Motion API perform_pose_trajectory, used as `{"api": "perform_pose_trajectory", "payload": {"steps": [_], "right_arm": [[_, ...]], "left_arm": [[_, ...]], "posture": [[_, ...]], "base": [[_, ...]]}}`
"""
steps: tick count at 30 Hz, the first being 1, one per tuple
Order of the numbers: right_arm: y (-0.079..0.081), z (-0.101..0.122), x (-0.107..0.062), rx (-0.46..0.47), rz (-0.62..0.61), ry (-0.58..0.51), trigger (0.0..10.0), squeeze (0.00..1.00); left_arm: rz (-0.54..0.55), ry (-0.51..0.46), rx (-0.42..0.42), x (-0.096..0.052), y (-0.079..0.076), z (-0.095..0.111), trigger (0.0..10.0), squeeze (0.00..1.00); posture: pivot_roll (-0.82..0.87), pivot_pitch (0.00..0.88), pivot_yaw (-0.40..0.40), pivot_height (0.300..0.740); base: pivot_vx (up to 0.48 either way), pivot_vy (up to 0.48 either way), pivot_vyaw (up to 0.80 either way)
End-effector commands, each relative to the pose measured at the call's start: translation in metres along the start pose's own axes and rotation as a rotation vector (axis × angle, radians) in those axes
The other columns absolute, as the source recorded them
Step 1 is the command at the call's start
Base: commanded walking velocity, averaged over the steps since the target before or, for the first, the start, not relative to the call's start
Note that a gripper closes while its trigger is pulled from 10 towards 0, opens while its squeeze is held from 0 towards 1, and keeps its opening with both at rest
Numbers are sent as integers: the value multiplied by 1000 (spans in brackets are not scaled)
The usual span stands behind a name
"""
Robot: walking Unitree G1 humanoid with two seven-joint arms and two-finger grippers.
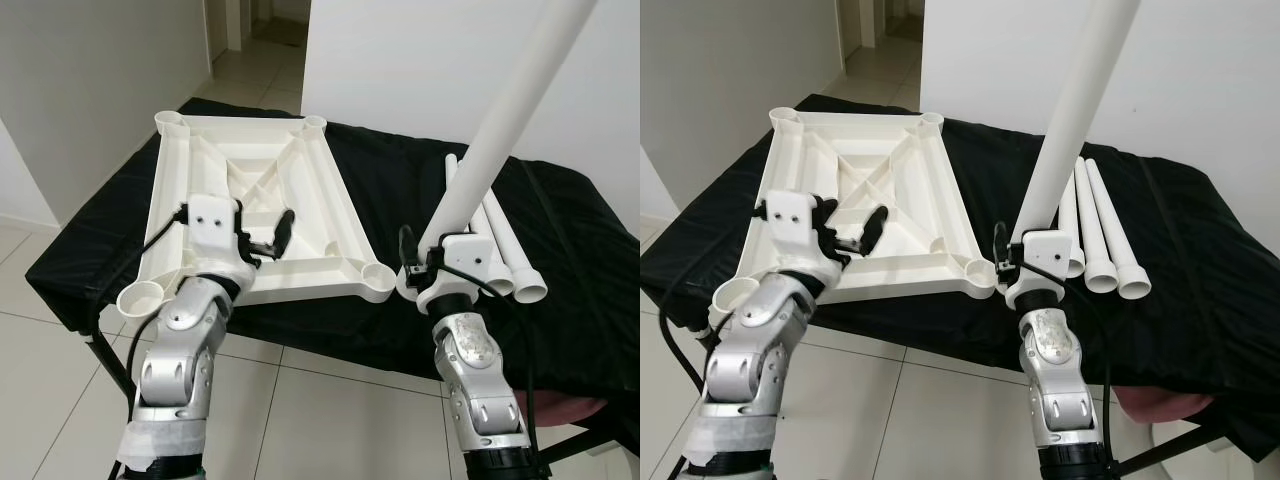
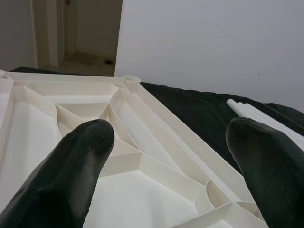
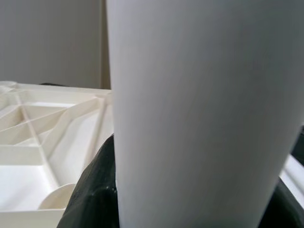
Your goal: Building children table
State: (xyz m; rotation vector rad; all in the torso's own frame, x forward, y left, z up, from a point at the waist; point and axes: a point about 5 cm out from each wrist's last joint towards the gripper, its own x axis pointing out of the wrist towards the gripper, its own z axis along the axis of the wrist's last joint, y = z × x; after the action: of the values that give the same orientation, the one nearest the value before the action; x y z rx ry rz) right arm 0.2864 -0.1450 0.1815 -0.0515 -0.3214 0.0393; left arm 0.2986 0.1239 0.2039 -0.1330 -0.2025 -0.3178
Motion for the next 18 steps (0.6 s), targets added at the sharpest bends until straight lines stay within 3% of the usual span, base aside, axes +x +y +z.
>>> {"api": "perform_pose_trajectory", "payload": {"steps": [1,8,18], "right_arm": [[-8,-1,1,-13,-32,12,10000,0],[-5,-7,7,-10,-36,29,10000,0],[-7,-9,11,-32,-58,34,10000,0]], "left_arm": [[6,6,-16,2,0,2,10000,0],[21,-4,15,8,6,8,10000,0],[-22,10,33,16,3,7,10000,0]], "posture": [[-16,0,-69,740],[7,0,-58,740],[-12,0,-29,740]], "base": [[0,0,-744],[0,0,-795],[0,0,-791]]}}
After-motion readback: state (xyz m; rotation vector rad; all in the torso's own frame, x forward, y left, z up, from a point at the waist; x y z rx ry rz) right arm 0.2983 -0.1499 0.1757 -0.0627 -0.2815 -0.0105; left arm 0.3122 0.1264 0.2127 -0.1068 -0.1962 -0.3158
